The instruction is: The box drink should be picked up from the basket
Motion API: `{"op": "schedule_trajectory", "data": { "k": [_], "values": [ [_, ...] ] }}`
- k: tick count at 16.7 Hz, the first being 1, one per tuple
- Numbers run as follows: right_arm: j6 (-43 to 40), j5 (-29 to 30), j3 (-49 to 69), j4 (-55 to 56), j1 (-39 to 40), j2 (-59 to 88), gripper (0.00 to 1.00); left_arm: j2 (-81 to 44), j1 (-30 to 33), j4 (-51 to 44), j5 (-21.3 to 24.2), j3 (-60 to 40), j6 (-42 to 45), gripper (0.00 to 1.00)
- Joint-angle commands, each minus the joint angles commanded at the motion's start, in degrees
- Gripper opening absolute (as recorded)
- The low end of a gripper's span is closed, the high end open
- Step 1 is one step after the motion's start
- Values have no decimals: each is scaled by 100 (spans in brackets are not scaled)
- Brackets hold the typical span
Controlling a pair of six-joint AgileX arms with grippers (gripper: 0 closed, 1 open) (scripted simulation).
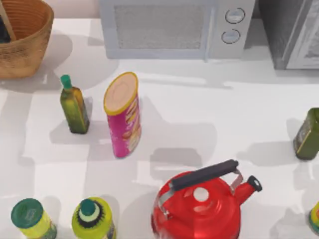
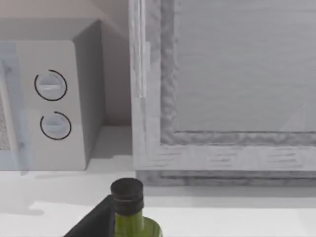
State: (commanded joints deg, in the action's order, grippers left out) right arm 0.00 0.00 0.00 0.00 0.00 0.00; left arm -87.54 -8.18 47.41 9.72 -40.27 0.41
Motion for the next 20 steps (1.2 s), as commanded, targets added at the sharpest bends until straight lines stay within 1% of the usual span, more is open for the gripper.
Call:
{"op": "schedule_trajectory", "data": {
  "k": [4, 8, 11, 17, 20],
  "values": [
    [0, 0, 0, 0, 0, 0, 100, -1810, -164, 958, 197, -814, 8, 100],
    [0, 0, 0, 0, 0, 0, 100, -2991, -270, 1582, 326, -1343, 13, 100],
    [0, 0, 0, 0, 0, 0, 100, -3312, -301, 1755, 362, -1490, 15, 100],
    [0, 0, 0, 0, 0, 0, 100, -3279, -270, 1712, 332, -1542, 33, 100],
    [0, 0, 0, 0, 0, 0, 100, -3528, -233, 1516, 297, -1941, 12, 100]
  ]
}}
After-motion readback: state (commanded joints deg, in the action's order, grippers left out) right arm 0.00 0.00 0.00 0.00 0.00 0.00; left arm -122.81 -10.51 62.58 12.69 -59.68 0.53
